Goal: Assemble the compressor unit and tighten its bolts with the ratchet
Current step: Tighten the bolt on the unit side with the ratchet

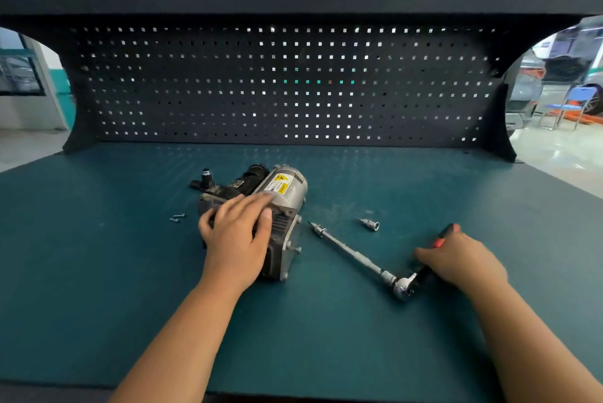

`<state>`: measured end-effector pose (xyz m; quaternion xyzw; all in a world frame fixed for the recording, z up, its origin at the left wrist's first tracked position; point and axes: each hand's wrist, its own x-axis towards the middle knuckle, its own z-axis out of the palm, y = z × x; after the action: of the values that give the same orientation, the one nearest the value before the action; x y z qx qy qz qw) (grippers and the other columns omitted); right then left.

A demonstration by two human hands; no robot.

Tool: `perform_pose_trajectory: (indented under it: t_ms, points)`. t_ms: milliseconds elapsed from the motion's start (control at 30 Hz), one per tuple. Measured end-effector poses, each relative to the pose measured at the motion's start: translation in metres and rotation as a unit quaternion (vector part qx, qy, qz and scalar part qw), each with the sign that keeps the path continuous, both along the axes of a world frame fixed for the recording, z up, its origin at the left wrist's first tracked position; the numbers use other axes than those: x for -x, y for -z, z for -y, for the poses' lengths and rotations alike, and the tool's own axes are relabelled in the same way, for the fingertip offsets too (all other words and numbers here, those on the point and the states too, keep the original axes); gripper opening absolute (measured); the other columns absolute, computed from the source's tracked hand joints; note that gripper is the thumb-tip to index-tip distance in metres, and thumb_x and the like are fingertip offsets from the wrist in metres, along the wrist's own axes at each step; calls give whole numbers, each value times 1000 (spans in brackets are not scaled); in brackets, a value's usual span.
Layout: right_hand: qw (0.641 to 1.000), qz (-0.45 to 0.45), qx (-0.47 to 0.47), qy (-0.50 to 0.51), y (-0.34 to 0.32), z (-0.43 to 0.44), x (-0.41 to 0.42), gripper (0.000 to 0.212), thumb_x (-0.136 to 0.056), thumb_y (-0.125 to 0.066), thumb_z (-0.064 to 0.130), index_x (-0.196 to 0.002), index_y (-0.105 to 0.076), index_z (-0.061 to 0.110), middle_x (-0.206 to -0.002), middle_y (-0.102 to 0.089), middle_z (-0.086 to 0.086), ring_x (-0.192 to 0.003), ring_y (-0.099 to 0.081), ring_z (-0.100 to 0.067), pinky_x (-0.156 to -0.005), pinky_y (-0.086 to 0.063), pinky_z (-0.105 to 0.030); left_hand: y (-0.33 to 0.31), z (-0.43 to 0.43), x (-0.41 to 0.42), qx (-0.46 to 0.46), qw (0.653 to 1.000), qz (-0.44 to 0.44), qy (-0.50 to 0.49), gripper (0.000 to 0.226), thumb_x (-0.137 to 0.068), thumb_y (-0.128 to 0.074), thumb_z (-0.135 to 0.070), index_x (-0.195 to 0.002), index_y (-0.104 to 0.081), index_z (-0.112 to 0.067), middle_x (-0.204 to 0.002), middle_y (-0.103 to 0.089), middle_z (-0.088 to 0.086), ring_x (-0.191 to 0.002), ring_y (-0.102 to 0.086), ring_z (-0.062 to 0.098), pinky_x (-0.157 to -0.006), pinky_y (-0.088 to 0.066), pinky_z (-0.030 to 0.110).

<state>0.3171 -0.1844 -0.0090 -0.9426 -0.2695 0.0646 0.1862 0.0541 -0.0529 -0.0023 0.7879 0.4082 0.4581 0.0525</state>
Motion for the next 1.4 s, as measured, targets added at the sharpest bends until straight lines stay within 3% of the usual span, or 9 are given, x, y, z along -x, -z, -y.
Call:
perform_pose_trajectory:
  t_ms: [100,167,233,300,400,500,567,767,1400]
  points:
    - [993,-37,-112,9,6,-2,-8,24,-81,-60,28,-79,-52,6,-67,-54,-5,-69,-53,-27,-57,-37,-31,-8,35,-13,-217,972,7,92,37,-85,-44,-23,-120,-53,-18,-120,-59,2,-114,-49,19,-97,-30,43]
    - [967,-100,-233,15,6,1,-12,25,-87,-55,19,-67,-52,4,-58,-55,-8,-56,-53,-25,-48,-36,-28,2,61,-35,-297,924,-109,217,37,-77,-48,-18,-112,-56,-18,-115,-62,2,-108,-54,20,-92,-39,37]
    - [881,-253,-401,-2,5,5,-13,27,-95,-47,14,-70,-49,6,-58,-53,-7,-45,-51,-22,-42,-39,-24,11,77,-62,-209,914,-245,247,42,-79,-47,-18,-121,-54,-14,-122,-58,4,-113,-53,23,-93,-42,34]
    - [789,-356,-500,-29,1,9,-16,30,-101,-39,17,-71,-40,12,-52,-39,-1,-32,-36,-11,-35,-29,-16,18,81,-90,-79,909,-337,234,47,-91,-49,-30,-132,-42,-10,-134,-46,10,-126,-39,28,-106,-30,38]
    - [741,-398,-535,-85,-5,11,-21,34,-103,-35,23,-70,-35,16,-41,-26,9,-29,-19,-3,-33,-17,-11,19,81,-124,-24,884,-393,252,51,-92,-49,-45,-127,-45,-8,-126,-46,15,-120,-39,33,-101,-32,46]
    - [712,-397,-563,-135,-8,12,-20,33,-103,-33,23,-70,-35,15,-43,-26,8,-31,-19,-4,-36,-16,-14,18,78,-142,-83,885,-376,261,28,-96,-48,-26,-113,-51,-4,-108,-49,17,-105,-46,37,-74,-37,44]
    - [707,-382,-571,-169,-8,11,-18,33,-103,-32,22,-71,-35,13,-46,-27,7,-32,-20,-6,-36,-19,-15,21,71,-144,-91,896,-347,261,18,-96,-45,-14,-111,-51,-6,-100,-49,16,-99,-46,36,-66,-30,40]
    - [720,-327,-566,-232,-5,8,-7,30,-103,-32,24,-76,-38,10,-51,-33,5,-39,-28,-10,-38,-33,-19,28,56,-132,-54,918,-292,265,18,-96,-47,-26,-108,-52,-12,-95,-44,11,-98,-43,31,-64,-29,35]
    - [716,-322,-574,-235,-2,4,0,32,-102,-32,27,-75,-37,11,-51,-34,6,-40,-26,-9,-38,-30,-20,27,53,-127,3,912,-312,266,27,-98,-42,-36,-115,-53,-18,-100,-48,8,-102,-42,27,-73,-30,33]
